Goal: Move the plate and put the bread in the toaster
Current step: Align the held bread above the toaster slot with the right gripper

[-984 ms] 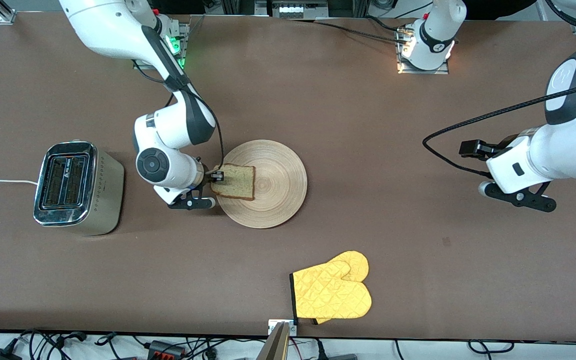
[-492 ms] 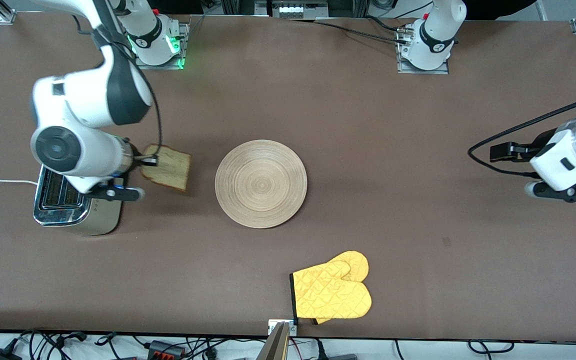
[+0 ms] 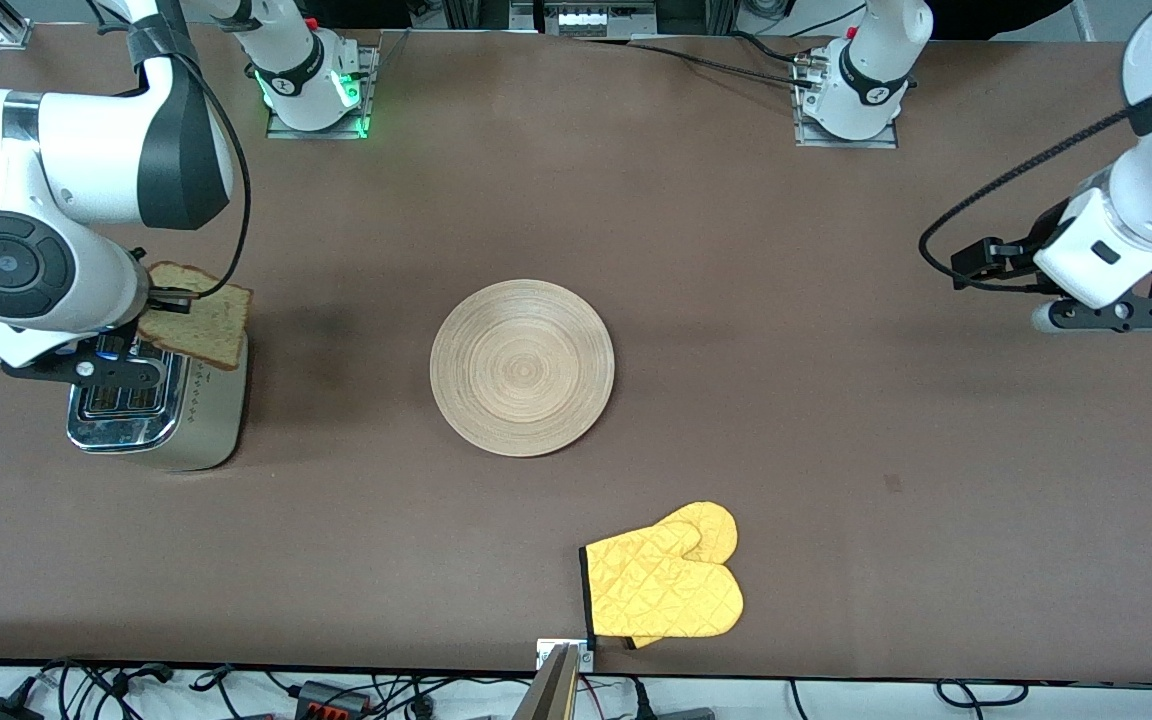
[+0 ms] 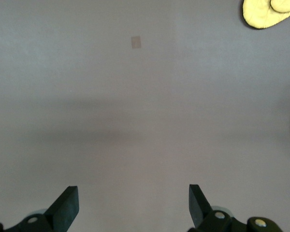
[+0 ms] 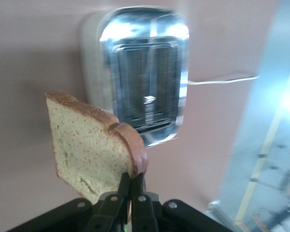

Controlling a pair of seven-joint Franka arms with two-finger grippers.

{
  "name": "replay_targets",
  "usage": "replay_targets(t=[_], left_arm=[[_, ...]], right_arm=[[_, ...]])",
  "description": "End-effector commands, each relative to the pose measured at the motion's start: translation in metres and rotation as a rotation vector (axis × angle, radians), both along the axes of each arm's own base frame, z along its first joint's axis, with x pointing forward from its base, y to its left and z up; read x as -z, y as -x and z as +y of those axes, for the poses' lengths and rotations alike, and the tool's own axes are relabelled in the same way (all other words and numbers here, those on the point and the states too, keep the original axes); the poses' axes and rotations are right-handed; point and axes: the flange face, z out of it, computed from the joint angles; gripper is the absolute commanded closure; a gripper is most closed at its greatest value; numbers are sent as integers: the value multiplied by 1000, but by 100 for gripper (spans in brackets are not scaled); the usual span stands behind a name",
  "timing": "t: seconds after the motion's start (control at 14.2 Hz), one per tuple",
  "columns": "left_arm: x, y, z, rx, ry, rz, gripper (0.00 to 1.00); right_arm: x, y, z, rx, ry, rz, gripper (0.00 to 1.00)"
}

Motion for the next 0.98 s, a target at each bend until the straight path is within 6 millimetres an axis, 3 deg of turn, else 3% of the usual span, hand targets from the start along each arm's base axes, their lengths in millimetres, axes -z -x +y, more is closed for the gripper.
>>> replay_targets(t=[0.0, 0.28, 0.49, 0.91], left_arm=[[1, 15, 4, -23, 6, -36, 0], [-4, 11, 4, -42, 32, -58, 0], [-14, 12, -1, -25, 32, -68, 0], [-24, 13, -6, -25, 32, -60, 0]], right_arm=[[3, -7, -4, -78, 115, 49, 100], [24, -11, -16, -100, 217, 80, 100], [34, -28, -26, -195, 234, 68, 100], [48, -29, -38, -190, 233, 85, 100]])
